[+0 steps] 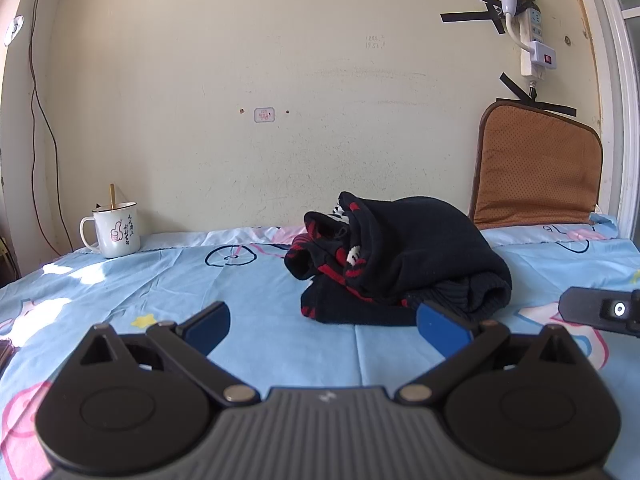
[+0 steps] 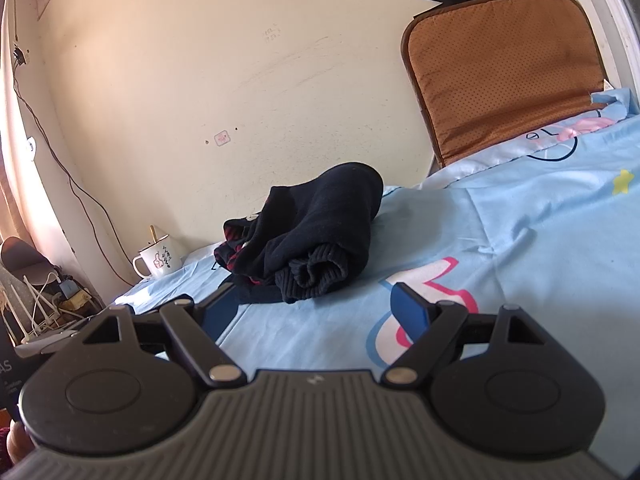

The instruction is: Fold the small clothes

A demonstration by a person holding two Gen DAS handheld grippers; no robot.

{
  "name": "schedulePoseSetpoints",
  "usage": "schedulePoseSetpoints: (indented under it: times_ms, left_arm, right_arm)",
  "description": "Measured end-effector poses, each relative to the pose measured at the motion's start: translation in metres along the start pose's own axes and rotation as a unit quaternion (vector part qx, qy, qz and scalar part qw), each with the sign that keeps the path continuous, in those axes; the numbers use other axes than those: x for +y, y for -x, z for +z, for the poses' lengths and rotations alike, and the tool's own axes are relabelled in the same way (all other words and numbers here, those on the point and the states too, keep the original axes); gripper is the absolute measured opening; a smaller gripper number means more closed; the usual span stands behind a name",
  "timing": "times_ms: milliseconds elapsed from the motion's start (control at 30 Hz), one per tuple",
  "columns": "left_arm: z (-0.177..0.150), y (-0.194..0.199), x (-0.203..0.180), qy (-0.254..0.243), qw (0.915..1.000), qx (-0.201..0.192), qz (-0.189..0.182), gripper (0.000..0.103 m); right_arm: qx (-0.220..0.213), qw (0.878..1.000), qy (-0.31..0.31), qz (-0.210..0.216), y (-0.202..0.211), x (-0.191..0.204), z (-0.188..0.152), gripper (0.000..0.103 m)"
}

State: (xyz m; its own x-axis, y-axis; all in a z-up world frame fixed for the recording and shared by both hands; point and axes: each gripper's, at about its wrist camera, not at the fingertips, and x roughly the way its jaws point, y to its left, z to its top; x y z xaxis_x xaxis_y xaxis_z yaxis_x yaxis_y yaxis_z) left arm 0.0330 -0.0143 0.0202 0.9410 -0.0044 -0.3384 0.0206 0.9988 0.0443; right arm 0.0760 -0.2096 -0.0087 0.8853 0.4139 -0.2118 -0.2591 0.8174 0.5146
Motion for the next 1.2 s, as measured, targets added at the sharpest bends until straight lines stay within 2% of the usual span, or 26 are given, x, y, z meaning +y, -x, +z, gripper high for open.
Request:
schedulePoseSetpoints:
  times_ms: [833,1200]
  left_arm:
    - [-0.002,-0.002,0.001,0.002,1.0000,0.003,-0.001,0.103]
    - [-0.002,0.009,-0.002,-0.009,0.9996,-0.027,-0.002,0.103]
  right_arm:
    - [0.002,1.000,0.001,0.005,-0.001,0.000,0.001,0.085]
    - [-0.005,1.000,0.000,0.003,0.001,-0.001,0.000,0.085]
